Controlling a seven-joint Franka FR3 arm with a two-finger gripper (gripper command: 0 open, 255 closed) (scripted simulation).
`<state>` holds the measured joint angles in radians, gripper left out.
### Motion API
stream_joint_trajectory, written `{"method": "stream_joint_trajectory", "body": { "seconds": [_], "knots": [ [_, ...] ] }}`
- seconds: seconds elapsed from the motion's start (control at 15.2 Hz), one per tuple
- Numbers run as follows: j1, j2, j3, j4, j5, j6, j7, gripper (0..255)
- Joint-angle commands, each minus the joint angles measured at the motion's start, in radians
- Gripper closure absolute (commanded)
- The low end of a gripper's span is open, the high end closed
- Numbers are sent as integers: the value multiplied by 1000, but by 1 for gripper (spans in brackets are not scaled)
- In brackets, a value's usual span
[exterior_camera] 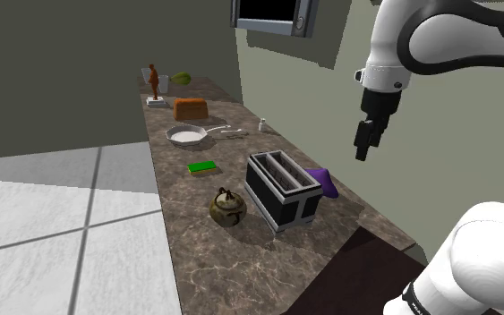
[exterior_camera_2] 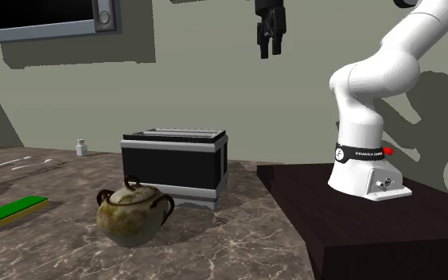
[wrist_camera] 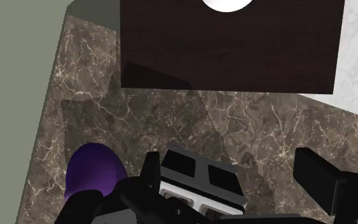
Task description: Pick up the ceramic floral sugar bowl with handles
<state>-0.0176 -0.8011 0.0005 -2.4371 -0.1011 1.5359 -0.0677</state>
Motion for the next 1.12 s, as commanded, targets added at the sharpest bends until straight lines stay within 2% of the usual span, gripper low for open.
{"method": "stream_joint_trajectory", "body": {
  "seconds": [0.0, 0.53, 1.06],
  "knots": [
    [0, 0, 0, 0, 0, 0, 0, 0],
    [24, 265, 45, 27, 40, 229, 72, 0],
    [41, 565, 86, 142, 53, 408, 136, 0]
  ]
}}
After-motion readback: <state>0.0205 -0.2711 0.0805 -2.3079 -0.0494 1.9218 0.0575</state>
